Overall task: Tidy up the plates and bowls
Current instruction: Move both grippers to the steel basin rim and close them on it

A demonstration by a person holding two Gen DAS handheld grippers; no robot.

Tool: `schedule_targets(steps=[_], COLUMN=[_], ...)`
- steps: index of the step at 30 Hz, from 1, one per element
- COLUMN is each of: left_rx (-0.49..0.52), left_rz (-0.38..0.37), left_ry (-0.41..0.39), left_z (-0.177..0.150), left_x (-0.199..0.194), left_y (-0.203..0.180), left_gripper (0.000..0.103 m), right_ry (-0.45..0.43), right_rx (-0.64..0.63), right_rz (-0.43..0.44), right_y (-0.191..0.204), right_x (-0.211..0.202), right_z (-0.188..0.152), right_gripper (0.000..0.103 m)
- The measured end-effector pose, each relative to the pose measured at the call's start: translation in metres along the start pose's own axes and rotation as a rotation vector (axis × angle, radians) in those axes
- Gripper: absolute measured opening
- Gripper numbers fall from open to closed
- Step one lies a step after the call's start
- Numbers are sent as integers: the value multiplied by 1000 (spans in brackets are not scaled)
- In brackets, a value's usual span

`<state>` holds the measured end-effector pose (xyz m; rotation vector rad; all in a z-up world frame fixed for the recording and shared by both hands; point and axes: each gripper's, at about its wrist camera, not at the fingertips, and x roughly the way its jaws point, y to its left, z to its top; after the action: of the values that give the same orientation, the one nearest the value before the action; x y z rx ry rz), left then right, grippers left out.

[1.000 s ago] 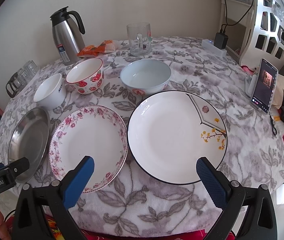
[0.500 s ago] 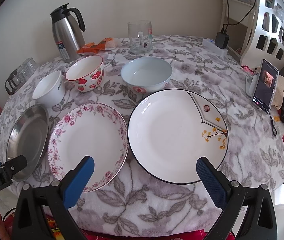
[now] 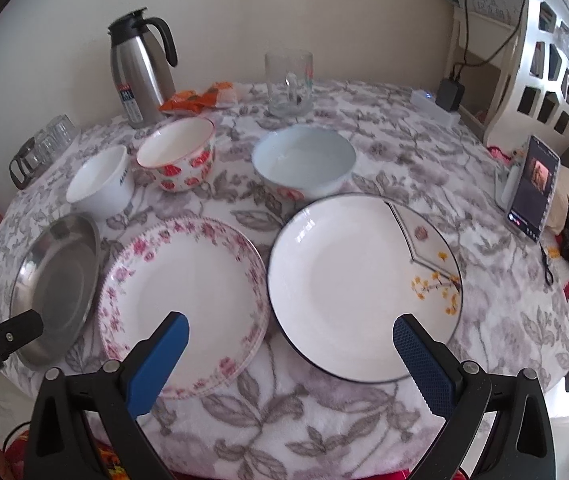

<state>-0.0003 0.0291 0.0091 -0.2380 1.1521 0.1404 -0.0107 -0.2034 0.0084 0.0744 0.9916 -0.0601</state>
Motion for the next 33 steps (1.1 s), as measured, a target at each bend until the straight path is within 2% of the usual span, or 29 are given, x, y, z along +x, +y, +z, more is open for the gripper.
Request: schedule_targets(steps=[5,13,21,27,33], left_rx=[-64,-190,-282,-375,-424], left_rz=[25,38,37,37,26], left_ry=[-83,-162,-180,-188,-207], left_z=[15,41,48,53,48], left_x=[-10,-21,-11,1,22], left_y=[25,82,125,157,177], left_gripper=[103,103,103,103,103], right_ry=[-29,-30,-44,-78,12], right_rx=[-1,20,2,-55,-153], right_rz=[41,91,176,245,354], right_y=[14,31,62,103,149], right_x=[2,16,23,33,58], right_z=[14,38,62,71,60], right_gripper=[103,103,103,103,103])
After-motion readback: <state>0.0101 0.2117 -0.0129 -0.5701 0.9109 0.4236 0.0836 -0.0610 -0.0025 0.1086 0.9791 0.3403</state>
